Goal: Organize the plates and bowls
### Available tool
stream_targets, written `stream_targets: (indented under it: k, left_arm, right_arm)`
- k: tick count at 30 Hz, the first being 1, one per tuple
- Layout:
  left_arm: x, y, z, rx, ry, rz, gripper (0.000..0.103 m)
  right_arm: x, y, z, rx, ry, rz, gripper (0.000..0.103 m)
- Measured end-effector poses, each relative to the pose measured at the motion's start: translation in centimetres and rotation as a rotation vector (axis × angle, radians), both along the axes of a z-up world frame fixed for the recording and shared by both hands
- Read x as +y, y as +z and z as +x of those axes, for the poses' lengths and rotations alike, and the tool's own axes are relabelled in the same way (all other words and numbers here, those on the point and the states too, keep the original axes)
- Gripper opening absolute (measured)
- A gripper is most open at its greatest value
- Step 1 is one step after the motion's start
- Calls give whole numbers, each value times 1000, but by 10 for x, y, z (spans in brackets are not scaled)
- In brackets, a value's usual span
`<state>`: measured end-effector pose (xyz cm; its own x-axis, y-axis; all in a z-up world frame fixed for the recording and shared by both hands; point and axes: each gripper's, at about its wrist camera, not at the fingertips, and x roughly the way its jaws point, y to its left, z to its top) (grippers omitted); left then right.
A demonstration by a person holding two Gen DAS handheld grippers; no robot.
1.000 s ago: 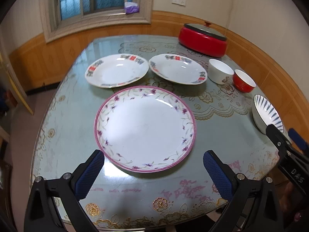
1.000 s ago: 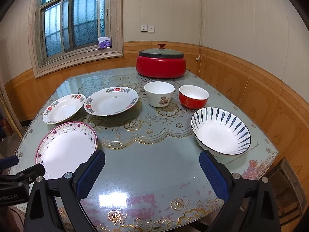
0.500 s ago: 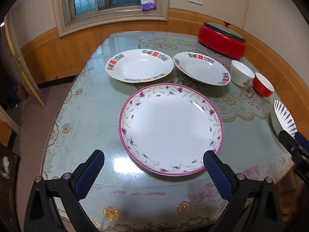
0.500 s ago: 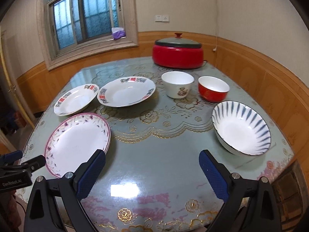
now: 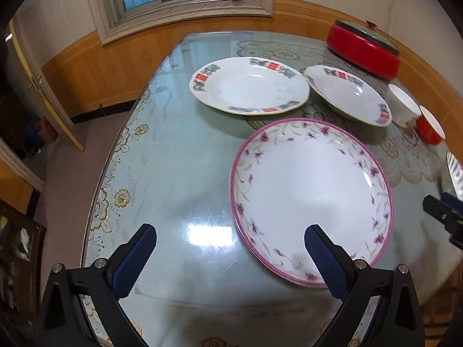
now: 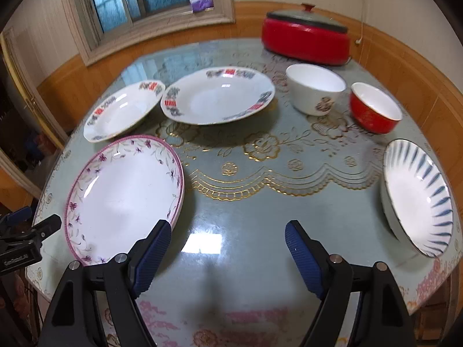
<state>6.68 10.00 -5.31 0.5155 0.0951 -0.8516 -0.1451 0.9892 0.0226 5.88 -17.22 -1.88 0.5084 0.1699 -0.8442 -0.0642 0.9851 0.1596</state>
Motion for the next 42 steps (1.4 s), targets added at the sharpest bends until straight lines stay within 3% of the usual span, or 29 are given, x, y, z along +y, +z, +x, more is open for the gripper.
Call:
stream_targets:
  k: [7, 11, 12, 14, 17, 27, 28, 29, 30, 31, 37, 39, 42]
  left_arm:
    - [16, -8, 24, -7, 11, -42, 103]
    - [27, -14, 36, -20, 3, -138, 103]
    - [27, -15, 37, -26, -1, -138, 103]
    - [25, -16, 38, -31, -10, -112, 99]
    - [23, -20, 41, -25, -37, -106, 95]
    - [15, -31, 46, -18, -59, -117, 93]
    - [14, -33, 46, -17, -65, -108, 83]
    - [12, -35, 47, -10, -73, -102, 62]
    - [11, -38, 49, 6, -85, -106, 54]
    - [10, -40, 51, 19, -91, -114, 47]
    - [4, -47, 52, 25, -109, -97, 46]
    - [1, -47, 51, 17, -124, -102, 36]
    - [-4, -46, 51, 7, -122, -79, 35]
  right_arm:
    - [21, -10, 36, 7, 70, 50, 74]
    - [29, -25, 55, 57, 82, 44, 55]
    - [29, -29, 59, 80, 78, 56, 46]
    - [30, -37, 65, 116, 77, 90, 41]
    - [34, -42, 68, 138, 90, 132, 38]
    - [50, -44, 71, 127, 132, 115, 38]
    - [51, -44, 71, 130, 134, 113, 36]
    - [53, -45, 72, 135, 133, 111, 32]
    - [53, -46, 72, 138, 130, 114, 23]
    - [54, -47, 72, 143, 127, 115, 22]
    - [55, -48, 71, 144, 130, 86, 18]
    - [56, -48, 71, 135, 141, 74, 18]
    - [56, -47, 69, 130, 143, 71, 18]
